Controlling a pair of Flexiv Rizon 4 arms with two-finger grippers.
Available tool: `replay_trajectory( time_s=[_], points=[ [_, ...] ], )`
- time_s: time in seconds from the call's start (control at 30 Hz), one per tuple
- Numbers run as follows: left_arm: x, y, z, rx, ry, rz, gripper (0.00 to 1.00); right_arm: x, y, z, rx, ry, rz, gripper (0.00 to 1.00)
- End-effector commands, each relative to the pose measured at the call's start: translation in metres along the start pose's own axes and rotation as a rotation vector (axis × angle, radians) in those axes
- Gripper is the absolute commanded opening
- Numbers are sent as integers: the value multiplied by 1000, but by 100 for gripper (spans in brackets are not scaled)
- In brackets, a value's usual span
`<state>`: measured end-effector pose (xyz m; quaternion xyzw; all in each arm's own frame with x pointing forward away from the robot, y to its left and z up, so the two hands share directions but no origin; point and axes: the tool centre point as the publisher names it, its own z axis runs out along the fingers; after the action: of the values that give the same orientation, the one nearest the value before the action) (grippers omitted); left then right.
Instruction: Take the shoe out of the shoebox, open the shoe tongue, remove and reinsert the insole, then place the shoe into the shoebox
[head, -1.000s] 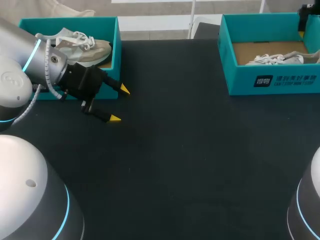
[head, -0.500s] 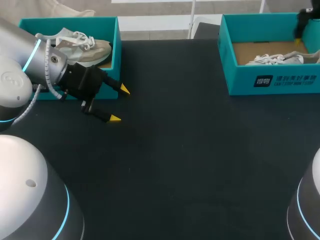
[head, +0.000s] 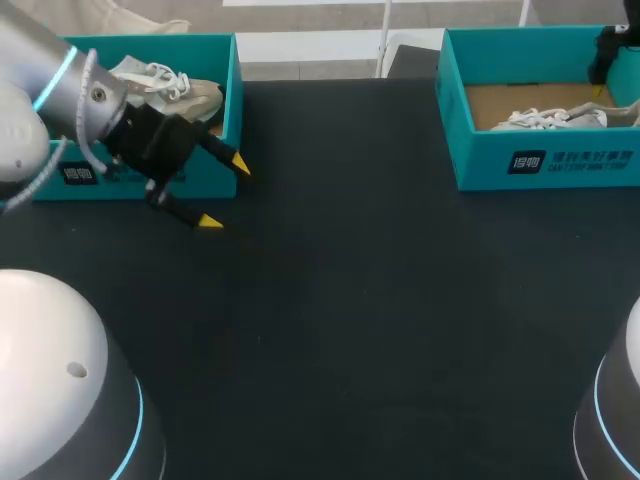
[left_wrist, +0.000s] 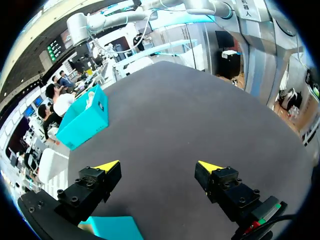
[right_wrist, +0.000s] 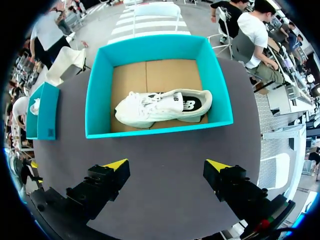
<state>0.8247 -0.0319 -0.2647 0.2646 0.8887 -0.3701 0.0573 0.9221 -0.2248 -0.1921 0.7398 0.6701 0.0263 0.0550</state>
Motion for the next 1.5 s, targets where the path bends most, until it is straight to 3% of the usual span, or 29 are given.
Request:
replay_trajectory(
  time_s=[0.03, 0.17, 0.23, 0.6, 0.73, 0.8, 0.9, 1.1, 1.17, 1.3, 1.5],
  points=[
    [-19, 13, -38, -107, 279, 319, 100, 0, 0, 0, 0, 1, 0, 100],
    [-22, 24, -56, -215, 408, 464, 100, 0, 0, 0, 0, 1, 0, 100],
    [-21, 23, -61, -315, 393, 514, 100, 0, 0, 0, 0, 1, 0, 100],
    [-21, 23, -61, -315, 393, 514, 100, 0, 0, 0, 0, 1, 0, 100],
    [-37, 47, -70, -301, 395, 614, 100, 0, 0, 0, 0, 1, 0, 100],
    [-48, 64, -77, -344, 361, 695, 100, 0, 0, 0, 0, 1, 0, 100],
    [-68, 90, -91, -299, 386, 727, 100, 0, 0, 0, 0, 1, 0, 100],
    [-90, 134, -116, -308, 543, 893, 100, 0, 0, 0, 0, 1, 0, 100],
    [-92, 141, -124, -317, 560, 938, 100, 0, 0, 0, 0, 1, 0, 100],
    [-97, 156, -140, -431, 589, 992, 100, 0, 0, 0, 0, 1, 0, 100],
    [-97, 156, -140, -431, 589, 992, 100, 0, 0, 0, 0, 1, 0, 100]
  ],
)
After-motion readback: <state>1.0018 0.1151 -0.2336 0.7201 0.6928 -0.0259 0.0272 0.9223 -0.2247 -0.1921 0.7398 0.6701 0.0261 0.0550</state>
